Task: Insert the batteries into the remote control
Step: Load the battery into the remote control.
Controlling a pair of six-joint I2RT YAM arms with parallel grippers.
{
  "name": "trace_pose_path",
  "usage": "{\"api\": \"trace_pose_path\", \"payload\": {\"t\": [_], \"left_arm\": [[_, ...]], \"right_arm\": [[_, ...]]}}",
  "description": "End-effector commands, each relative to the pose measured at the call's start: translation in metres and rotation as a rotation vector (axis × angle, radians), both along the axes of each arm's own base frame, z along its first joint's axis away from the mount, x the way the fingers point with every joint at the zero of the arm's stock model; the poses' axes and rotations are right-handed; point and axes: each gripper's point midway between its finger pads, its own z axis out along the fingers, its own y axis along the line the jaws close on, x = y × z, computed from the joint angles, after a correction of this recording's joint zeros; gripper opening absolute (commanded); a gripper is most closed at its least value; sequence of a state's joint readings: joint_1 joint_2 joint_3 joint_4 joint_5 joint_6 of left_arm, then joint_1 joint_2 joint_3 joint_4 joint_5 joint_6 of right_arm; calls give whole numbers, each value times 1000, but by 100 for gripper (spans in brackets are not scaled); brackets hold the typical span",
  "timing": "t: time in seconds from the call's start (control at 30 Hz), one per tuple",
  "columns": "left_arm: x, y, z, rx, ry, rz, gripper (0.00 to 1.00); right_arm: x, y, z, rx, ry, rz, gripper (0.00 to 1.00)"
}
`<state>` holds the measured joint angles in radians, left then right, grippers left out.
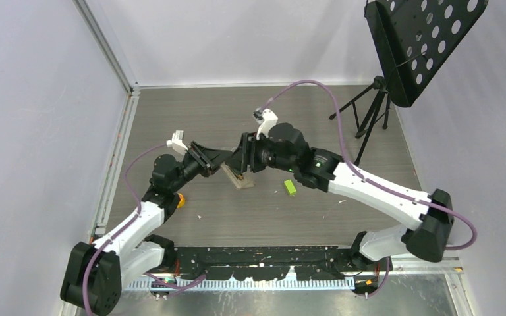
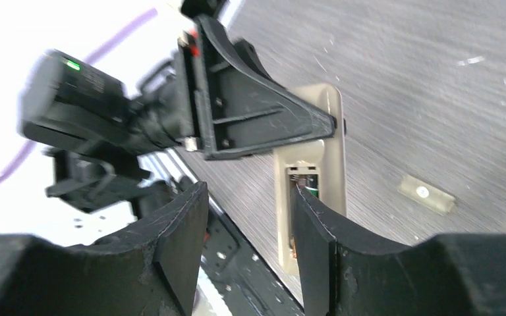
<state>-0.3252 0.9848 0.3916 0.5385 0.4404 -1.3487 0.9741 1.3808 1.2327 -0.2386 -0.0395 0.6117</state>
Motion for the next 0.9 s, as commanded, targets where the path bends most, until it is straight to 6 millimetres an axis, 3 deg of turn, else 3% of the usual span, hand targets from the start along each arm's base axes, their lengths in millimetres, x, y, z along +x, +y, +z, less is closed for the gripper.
{"api": "trace_pose_path", "payload": {"t": [0.0, 0.27, 0.43, 0.63, 0.87], "left_arm": [[2, 8, 43, -137, -46, 62, 0], [7, 26, 101, -350, -65, 157, 0], [8, 35, 133, -475, -62, 181, 0], [8, 37, 146, -560, -69, 168, 0], [8, 36, 149, -587, -70, 149, 0]], "right_arm": [[3, -8, 83, 275, -91, -85, 55], [2, -28, 115, 492, -70, -184, 65], [4, -38, 121, 597, -4, -254, 68], [2, -27, 113, 560, 61, -230, 69], [5, -16, 102, 544, 123, -232, 70]]}}
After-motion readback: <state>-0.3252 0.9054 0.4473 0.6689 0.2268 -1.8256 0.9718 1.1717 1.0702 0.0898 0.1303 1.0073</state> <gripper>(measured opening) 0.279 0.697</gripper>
